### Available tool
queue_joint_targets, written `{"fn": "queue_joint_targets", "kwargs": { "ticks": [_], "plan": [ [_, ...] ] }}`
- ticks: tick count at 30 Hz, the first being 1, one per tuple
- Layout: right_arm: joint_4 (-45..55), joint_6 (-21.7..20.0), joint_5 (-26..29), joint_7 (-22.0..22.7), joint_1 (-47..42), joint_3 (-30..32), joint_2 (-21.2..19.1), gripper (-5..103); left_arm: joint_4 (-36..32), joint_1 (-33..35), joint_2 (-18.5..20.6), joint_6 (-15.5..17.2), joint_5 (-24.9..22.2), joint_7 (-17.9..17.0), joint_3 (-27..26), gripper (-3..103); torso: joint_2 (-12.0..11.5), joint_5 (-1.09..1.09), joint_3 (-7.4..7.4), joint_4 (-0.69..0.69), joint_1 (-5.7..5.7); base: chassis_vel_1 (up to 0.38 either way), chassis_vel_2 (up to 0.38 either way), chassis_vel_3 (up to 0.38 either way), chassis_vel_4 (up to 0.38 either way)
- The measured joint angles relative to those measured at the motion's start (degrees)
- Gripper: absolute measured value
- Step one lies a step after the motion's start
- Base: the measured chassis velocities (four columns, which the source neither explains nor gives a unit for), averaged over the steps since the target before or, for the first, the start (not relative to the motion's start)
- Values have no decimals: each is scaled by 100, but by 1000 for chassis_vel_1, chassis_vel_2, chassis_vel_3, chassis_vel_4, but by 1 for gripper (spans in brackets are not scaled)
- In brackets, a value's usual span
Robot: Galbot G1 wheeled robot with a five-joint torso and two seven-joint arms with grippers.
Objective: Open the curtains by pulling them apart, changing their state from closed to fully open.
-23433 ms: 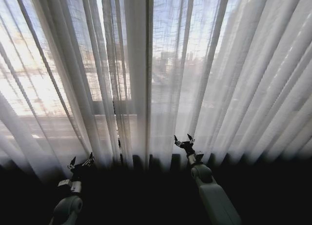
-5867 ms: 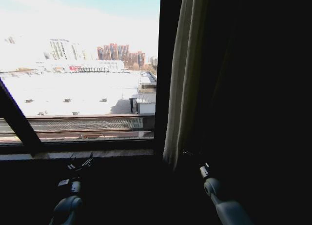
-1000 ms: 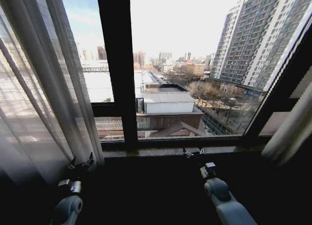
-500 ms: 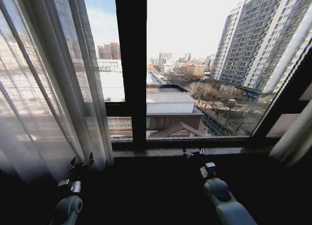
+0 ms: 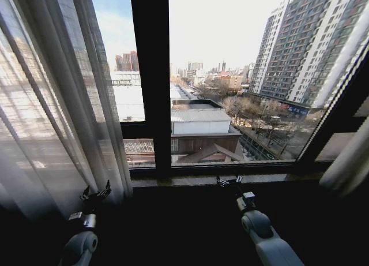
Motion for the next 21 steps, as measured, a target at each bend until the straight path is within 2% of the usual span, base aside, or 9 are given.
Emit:
{"fn": "queue_joint_targets", "kwargs": {
  "ticks": [6, 21],
  "plan": [
    [0, 0, 0, 0, 0, 0, 0, 100, 0, 0, 0, 0, 0, 0, 0, 100, -3, 0, 2, -1, 5, -71, 69, 77, -70],
    [0, 0, 0, 0, 0, 0, 0, 100, 0, 0, 0, 0, 0, 0, 0, 100, -1, 0, 1, -1, 1, 0, 0, 0, 0]
  ]
}}
